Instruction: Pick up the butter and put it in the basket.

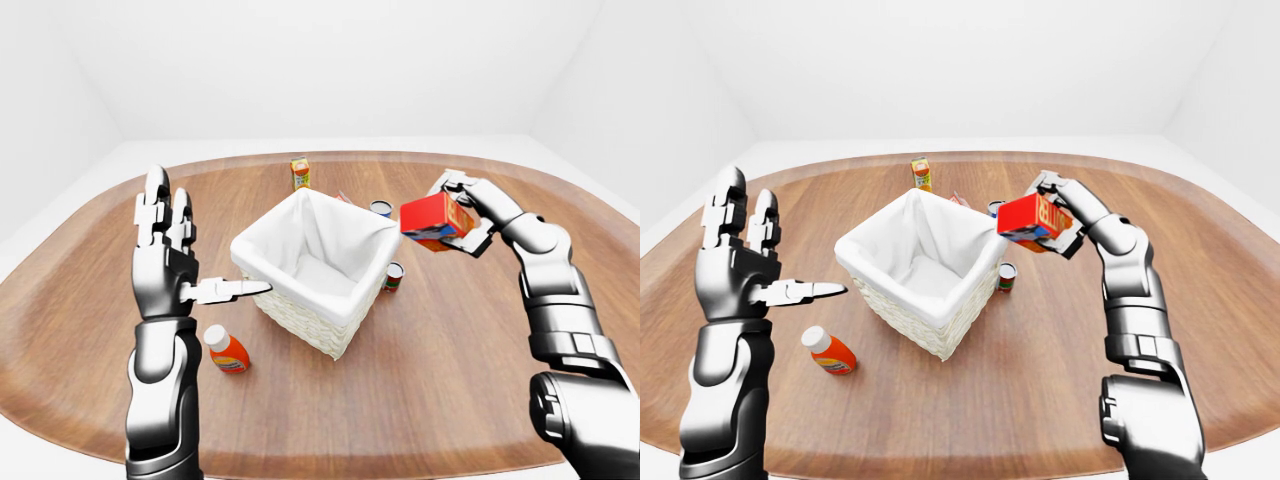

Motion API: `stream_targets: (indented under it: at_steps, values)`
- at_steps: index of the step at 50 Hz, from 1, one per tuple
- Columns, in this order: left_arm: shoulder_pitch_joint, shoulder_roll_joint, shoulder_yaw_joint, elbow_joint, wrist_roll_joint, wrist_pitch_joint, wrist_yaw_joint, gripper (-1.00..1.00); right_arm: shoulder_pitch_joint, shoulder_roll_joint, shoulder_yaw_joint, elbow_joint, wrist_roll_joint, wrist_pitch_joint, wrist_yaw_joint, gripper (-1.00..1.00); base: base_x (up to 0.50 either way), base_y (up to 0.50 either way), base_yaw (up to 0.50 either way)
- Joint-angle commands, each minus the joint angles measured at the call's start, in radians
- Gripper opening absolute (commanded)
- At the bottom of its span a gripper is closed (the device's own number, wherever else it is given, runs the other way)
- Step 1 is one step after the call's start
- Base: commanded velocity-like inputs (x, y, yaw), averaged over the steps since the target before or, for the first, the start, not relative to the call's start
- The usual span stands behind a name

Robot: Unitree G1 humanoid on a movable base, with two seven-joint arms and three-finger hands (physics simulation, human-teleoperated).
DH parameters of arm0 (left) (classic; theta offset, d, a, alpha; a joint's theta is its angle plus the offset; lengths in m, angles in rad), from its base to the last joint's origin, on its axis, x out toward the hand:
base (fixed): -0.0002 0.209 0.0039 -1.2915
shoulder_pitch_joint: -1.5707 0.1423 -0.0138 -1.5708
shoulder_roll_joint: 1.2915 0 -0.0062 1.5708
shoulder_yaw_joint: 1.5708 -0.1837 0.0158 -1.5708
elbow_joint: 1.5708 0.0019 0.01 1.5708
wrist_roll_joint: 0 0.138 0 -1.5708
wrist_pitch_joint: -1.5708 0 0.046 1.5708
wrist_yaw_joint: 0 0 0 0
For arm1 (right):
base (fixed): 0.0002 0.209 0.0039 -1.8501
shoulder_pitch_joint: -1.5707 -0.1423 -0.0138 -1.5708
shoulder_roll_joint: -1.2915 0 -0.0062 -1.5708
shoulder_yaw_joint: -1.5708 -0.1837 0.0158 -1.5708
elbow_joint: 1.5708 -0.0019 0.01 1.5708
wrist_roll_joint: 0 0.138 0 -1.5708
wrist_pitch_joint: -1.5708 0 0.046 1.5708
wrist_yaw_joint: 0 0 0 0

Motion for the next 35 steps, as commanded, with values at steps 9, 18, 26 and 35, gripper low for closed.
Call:
stream_targets:
  at_steps: [9, 18, 26, 35]
  values:
    - [0.002, -0.001, -0.001, -0.014, 0.003, 0.0, 0.002, 1.0, -0.183, 0.052, 0.012, -0.107, 0.096, 0.0, -0.056, -1.0, 0.0, 0.0, 0.0]
    - [0.004, -0.001, 0.004, -0.01, 0.001, 0.0, -0.001, 1.0, -0.259, 0.125, 0.051, -0.1, 0.108, 0.0, -0.096, -1.0, 0.0, 0.0, 0.0]
    - [0.009, -0.002, 0.005, -0.006, 0.0, 0.0, -0.001, 1.0, -0.291, 0.194, 0.081, -0.076, 0.103, 0.0, -0.149, -1.0, 0.0, 0.0, 0.0]
    - [0.013, -0.003, 0.002, 0.005, 0.002, 0.0, -0.002, 1.0, -0.28, 0.266, 0.106, -0.128, 0.117, 0.015, -0.166, -1.0, 0.0, 0.0, 0.0]
